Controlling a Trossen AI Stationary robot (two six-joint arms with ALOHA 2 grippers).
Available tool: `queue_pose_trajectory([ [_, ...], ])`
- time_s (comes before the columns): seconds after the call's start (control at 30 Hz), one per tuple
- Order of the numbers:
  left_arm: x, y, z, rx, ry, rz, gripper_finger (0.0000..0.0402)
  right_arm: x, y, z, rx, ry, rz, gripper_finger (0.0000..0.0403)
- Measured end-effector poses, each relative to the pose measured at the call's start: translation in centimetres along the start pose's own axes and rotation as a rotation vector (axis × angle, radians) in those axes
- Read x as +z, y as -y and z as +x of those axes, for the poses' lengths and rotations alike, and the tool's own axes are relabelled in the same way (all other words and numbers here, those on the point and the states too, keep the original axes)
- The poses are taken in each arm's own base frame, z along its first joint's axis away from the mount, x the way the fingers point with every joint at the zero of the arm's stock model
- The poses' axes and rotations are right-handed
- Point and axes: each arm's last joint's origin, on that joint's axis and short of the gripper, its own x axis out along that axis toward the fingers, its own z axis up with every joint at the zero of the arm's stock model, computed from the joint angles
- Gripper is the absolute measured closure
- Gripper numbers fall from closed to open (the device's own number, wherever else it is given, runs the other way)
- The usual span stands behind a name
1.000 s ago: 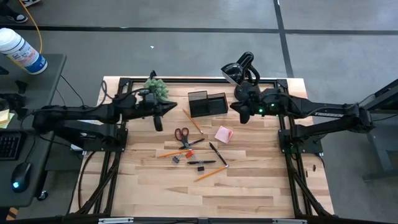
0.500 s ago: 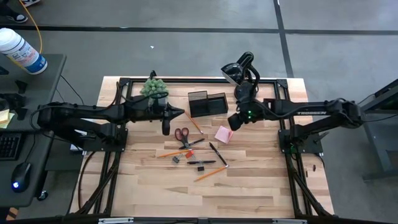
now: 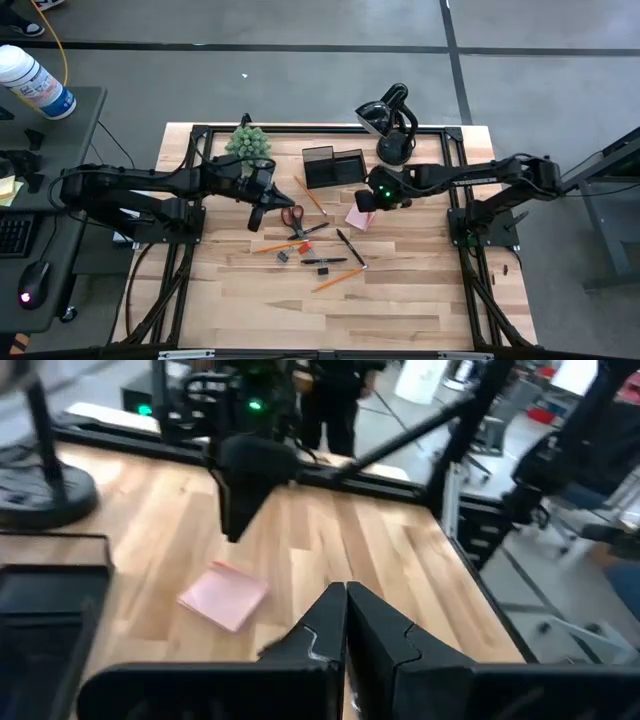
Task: Pick and place office supplies into organizer
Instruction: Put the pink sticky notes into the black desk organizer
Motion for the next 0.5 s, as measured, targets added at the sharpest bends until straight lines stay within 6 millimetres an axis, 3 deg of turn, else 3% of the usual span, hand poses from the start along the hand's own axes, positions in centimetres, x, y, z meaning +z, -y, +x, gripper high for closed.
queue_pose_trajectory([
  [0.3,-0.8,0.0,0.0,-0.017,-0.085,0.021,0.0401,-1.3,-0.1,1.5,-0.085,-0.051,0.148,0.0219],
  [0.5,-1.4,-0.1,-0.1,-0.012,-0.147,0.048,0.0401,-1.7,-2.5,0.3,-0.314,-0.013,0.12,0.0219],
])
